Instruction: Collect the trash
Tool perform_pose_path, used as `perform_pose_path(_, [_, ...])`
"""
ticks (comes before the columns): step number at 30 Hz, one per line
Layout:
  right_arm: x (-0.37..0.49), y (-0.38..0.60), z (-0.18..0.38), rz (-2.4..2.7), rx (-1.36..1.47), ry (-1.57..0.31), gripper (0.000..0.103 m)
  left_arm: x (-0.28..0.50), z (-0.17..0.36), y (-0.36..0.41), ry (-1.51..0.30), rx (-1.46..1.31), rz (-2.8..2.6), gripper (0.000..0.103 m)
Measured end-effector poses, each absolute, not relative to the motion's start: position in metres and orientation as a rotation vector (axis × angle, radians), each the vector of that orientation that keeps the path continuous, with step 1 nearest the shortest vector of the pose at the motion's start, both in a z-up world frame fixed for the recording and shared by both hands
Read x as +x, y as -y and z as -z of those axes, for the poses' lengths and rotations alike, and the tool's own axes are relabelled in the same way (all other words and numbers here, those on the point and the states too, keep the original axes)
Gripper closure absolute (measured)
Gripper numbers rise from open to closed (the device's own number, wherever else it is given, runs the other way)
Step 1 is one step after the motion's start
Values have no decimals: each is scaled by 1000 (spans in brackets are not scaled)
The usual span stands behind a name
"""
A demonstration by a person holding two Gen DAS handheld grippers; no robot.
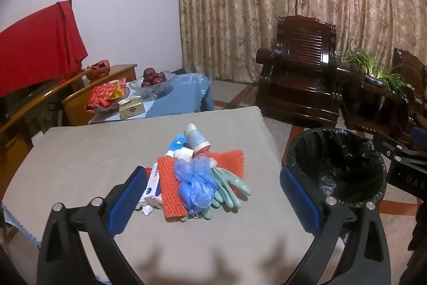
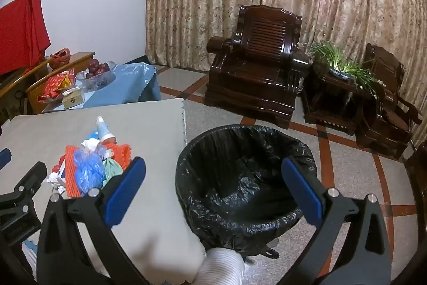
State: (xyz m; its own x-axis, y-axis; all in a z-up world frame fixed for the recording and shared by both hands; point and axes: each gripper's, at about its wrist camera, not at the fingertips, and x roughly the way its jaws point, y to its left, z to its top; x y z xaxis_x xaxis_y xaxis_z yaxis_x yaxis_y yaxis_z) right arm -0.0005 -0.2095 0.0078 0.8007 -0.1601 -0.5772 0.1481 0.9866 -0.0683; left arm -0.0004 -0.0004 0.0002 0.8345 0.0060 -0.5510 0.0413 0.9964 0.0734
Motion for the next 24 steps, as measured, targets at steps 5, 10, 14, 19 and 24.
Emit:
perform_pose_path(5, [0, 210, -8, 167, -24, -623, 5, -1, 0, 1, -576, 94, 10, 6])
perform_pose_path(10, [0, 210, -8, 167, -25, -622, 5, -2, 0, 1, -577, 89, 9, 6])
perform_pose_path(14, [1, 209, -8, 166, -23, -622, 5, -2, 0, 0, -578, 86, 9, 6])
perform_pose_path(19, [1, 209, -8, 166, -22, -621, 5, -2, 0, 0, -578, 85, 9, 6])
perform_pose_path(24, [1, 209, -8, 166, -22, -621, 5, -2, 0, 0, -579, 86, 9, 6])
